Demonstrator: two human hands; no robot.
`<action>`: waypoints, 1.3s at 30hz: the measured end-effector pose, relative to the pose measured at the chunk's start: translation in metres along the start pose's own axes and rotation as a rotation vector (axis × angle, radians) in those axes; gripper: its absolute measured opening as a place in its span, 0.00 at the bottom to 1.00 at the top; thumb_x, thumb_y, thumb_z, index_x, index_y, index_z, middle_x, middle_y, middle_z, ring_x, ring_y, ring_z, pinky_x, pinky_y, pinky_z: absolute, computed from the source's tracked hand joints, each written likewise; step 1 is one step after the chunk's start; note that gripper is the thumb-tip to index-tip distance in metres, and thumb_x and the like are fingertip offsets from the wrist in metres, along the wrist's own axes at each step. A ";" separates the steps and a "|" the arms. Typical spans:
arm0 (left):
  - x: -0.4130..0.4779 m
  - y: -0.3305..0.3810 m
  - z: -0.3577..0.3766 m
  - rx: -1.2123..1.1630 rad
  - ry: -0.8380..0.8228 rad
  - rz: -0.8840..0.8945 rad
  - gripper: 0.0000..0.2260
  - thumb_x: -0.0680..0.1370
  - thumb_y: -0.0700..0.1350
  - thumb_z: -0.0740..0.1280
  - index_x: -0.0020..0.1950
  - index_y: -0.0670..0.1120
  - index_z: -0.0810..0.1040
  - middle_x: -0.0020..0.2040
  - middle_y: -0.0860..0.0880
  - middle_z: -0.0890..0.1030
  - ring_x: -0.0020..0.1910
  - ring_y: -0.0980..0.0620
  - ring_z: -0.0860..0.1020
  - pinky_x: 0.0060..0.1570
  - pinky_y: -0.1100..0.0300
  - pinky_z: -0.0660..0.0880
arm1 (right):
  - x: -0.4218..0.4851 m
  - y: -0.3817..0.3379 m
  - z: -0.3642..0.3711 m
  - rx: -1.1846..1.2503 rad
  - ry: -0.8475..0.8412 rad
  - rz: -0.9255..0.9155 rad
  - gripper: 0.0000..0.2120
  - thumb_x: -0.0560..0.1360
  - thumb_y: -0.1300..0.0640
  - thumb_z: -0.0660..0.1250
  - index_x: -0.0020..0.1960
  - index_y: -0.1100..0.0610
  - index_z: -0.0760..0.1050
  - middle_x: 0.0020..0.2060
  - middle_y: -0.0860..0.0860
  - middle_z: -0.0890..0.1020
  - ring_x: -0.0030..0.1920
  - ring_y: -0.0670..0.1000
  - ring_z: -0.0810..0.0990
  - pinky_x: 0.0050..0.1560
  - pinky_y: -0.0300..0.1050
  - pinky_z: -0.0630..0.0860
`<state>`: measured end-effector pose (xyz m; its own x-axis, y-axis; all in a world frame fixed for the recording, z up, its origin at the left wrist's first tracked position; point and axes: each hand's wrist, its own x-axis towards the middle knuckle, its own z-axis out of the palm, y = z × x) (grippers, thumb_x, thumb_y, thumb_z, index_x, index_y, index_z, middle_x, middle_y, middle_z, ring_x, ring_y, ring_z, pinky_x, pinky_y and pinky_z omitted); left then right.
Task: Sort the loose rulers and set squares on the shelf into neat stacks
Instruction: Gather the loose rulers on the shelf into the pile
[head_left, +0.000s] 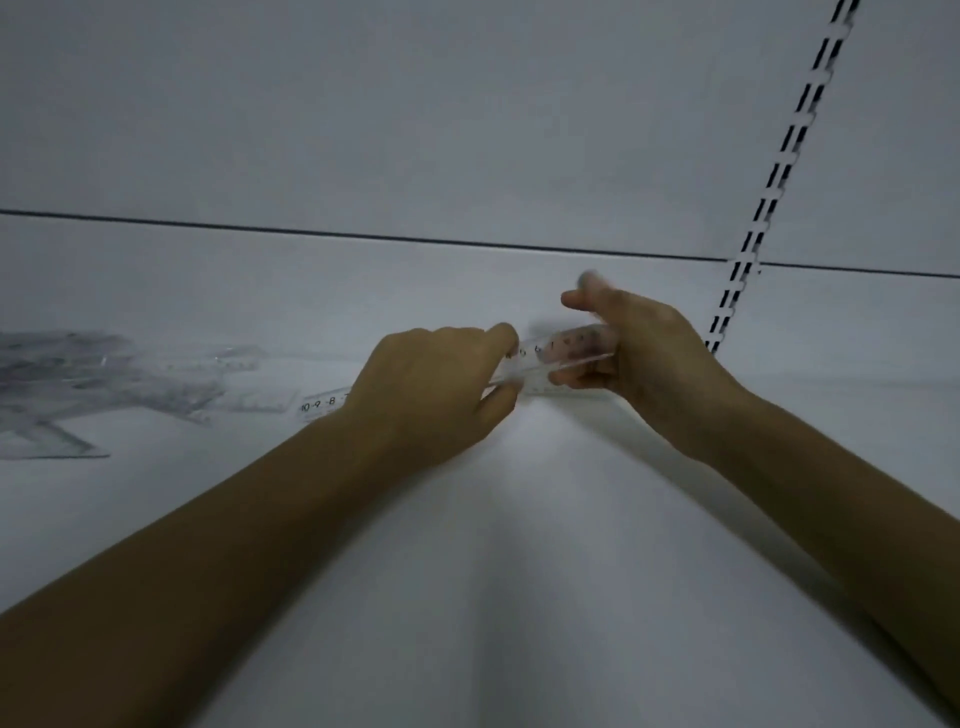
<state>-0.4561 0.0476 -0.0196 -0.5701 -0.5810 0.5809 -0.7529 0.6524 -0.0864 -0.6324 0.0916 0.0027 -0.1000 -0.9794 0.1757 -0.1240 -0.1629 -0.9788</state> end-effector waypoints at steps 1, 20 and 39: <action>-0.001 0.000 0.000 -0.005 -0.011 0.014 0.15 0.78 0.57 0.56 0.62 0.55 0.69 0.50 0.53 0.79 0.45 0.49 0.77 0.40 0.58 0.68 | 0.000 0.000 -0.003 -0.084 0.004 -0.005 0.13 0.76 0.54 0.66 0.58 0.58 0.74 0.35 0.53 0.84 0.36 0.51 0.83 0.45 0.43 0.80; -0.005 -0.011 0.016 -0.144 -0.465 -0.011 0.23 0.79 0.61 0.48 0.69 0.52 0.67 0.69 0.55 0.69 0.64 0.51 0.67 0.61 0.53 0.66 | -0.007 0.023 -0.031 -1.325 0.068 -0.020 0.11 0.76 0.49 0.62 0.58 0.47 0.74 0.55 0.47 0.78 0.53 0.51 0.76 0.48 0.45 0.71; -0.004 -0.013 0.020 -0.205 -0.460 -0.034 0.25 0.79 0.62 0.48 0.71 0.52 0.66 0.73 0.56 0.63 0.69 0.51 0.61 0.67 0.54 0.63 | 0.007 0.043 -0.033 -1.442 0.099 -0.114 0.16 0.80 0.50 0.54 0.65 0.53 0.69 0.55 0.53 0.75 0.55 0.57 0.74 0.55 0.51 0.69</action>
<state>-0.4508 0.0319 -0.0376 -0.6666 -0.7280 0.1599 -0.7200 0.6844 0.1144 -0.6709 0.0815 -0.0349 -0.0807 -0.9478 0.3085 -0.9967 0.0802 -0.0143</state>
